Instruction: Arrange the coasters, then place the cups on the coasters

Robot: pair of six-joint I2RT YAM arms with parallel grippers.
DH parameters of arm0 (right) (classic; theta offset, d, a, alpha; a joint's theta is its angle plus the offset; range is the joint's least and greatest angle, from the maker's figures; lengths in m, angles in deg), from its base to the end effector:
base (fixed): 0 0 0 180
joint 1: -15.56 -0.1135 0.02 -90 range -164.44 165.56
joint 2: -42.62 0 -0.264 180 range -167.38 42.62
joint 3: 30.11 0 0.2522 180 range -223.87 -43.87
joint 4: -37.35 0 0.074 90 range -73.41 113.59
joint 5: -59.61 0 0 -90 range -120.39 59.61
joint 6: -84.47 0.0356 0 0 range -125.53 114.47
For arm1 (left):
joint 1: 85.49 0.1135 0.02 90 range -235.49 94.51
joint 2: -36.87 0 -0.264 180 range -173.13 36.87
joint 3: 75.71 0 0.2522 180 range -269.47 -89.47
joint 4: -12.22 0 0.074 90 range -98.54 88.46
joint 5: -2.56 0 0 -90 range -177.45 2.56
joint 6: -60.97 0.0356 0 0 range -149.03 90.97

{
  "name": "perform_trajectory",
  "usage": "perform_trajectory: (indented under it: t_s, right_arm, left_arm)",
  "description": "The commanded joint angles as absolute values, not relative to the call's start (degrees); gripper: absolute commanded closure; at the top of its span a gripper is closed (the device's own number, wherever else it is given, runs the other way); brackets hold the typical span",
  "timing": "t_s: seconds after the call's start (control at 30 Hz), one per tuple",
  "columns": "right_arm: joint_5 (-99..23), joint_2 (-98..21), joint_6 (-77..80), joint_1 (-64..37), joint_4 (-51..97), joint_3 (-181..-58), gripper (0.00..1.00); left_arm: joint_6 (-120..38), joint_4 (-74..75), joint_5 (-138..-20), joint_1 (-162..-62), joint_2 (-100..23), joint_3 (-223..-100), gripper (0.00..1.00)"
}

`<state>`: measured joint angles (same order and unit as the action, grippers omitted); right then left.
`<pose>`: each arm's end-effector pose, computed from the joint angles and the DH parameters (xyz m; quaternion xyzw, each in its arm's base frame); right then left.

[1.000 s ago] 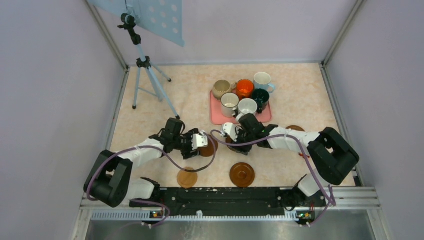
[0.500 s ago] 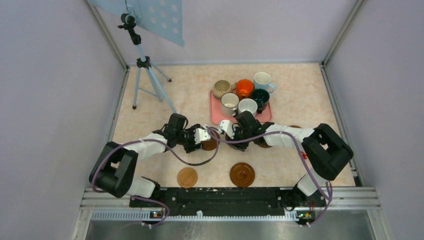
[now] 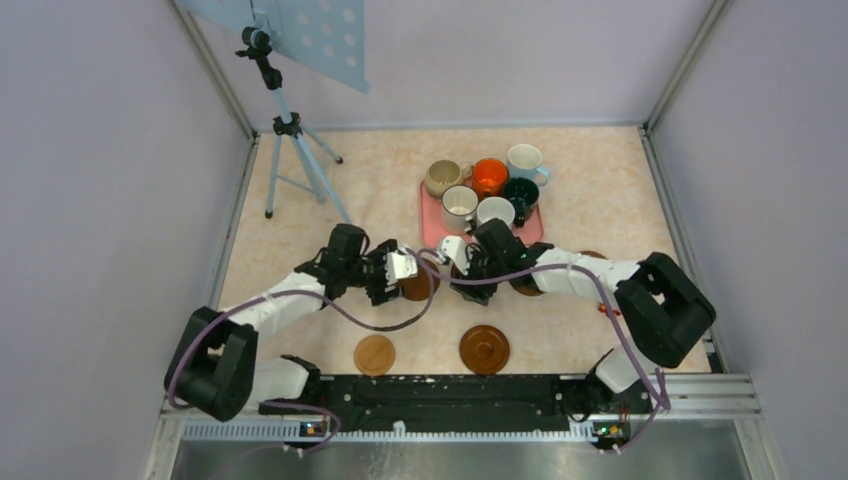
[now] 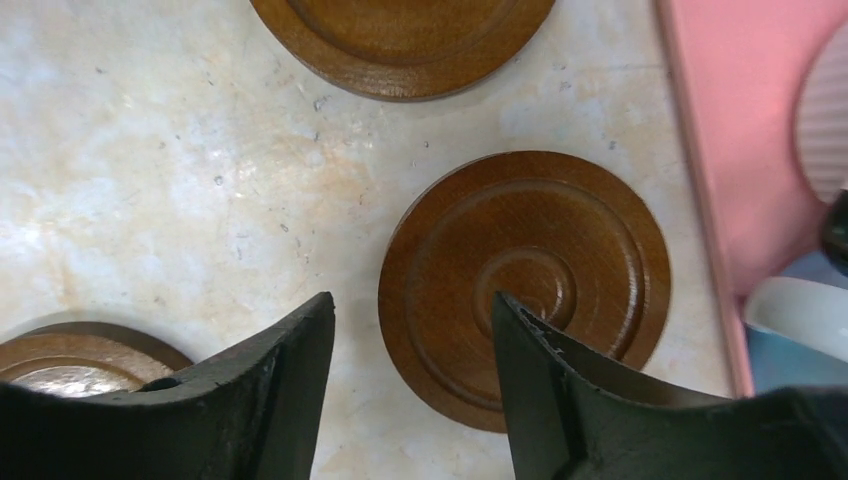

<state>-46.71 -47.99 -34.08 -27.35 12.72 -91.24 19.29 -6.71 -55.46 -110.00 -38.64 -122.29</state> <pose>0.2171 0.2155 0.1657 -0.5854 0.7389 0.1721 0.2857 0.2147 -0.1186 0.1698 0.6122 0.6631 -0.1802 0.3912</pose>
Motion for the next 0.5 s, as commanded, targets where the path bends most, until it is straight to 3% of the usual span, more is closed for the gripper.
perform_trajectory:
  t_s: [0.0, 0.2, 0.47]
  right_arm:
    - [-49.1, -41.0, -30.3, -26.5, 13.1, -93.3, 0.40]
    - [-53.1, -34.4, -23.9, -19.6, 12.1, -94.7, 0.32]
    - [-49.6, -24.9, -17.2, -16.1, 8.8, -98.2, 0.28]
  left_arm:
    - [19.7, -10.8, -48.4, -110.1, -30.8, -124.4, 0.20]
    - [22.4, -16.2, -43.7, -115.6, -27.5, -127.3, 0.17]
    - [13.8, -12.1, -52.3, -135.4, -42.3, -136.9, 0.18]
